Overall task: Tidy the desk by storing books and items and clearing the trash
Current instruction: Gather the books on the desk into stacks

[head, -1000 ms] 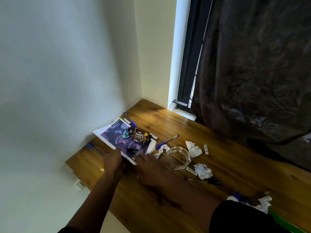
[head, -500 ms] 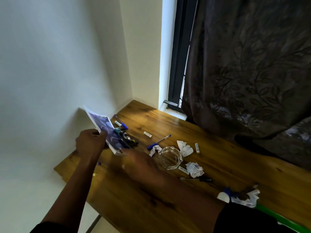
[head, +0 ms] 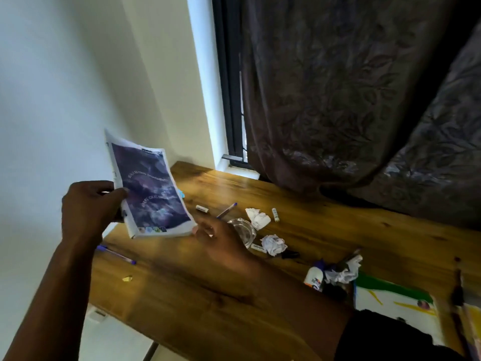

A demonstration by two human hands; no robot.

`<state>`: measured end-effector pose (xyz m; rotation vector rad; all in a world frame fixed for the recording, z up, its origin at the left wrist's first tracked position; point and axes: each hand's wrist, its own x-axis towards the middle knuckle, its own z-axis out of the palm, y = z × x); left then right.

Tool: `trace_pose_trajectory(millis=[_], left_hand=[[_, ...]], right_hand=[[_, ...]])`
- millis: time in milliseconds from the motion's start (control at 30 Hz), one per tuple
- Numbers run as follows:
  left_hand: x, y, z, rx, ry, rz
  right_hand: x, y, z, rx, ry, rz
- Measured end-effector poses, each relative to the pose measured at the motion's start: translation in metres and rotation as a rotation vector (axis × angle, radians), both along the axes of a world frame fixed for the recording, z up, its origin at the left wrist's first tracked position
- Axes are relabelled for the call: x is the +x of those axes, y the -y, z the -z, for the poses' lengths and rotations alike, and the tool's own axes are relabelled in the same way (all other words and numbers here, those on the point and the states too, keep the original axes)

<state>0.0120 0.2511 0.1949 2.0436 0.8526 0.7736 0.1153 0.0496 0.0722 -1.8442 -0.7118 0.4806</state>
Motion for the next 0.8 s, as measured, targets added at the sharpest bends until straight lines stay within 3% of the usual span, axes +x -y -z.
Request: trace_pose_trajectory(millis=[167,333,600,800], left_hand=[[0.012,0.046,0.011,-0.442,0.063,0.201],[0.034,0.139,0.061,-0.743,-0.038,0.465],[0.038,0.285,0.13,-0.824,-0.274,0.716],[0.029,0.369,0.169,-0.769,-0.467,0.684]], right_hand=[[0.026,0.048,-0.012,0.091,-0.271,0.226],[0.043,0.161,-0.018,0.224,-0.398,0.408],[0.02,0.349,-0.005,-0.037,-0.37,0.661],[-0.024,0.427,0.023,-0.319,-0.216,0.741]])
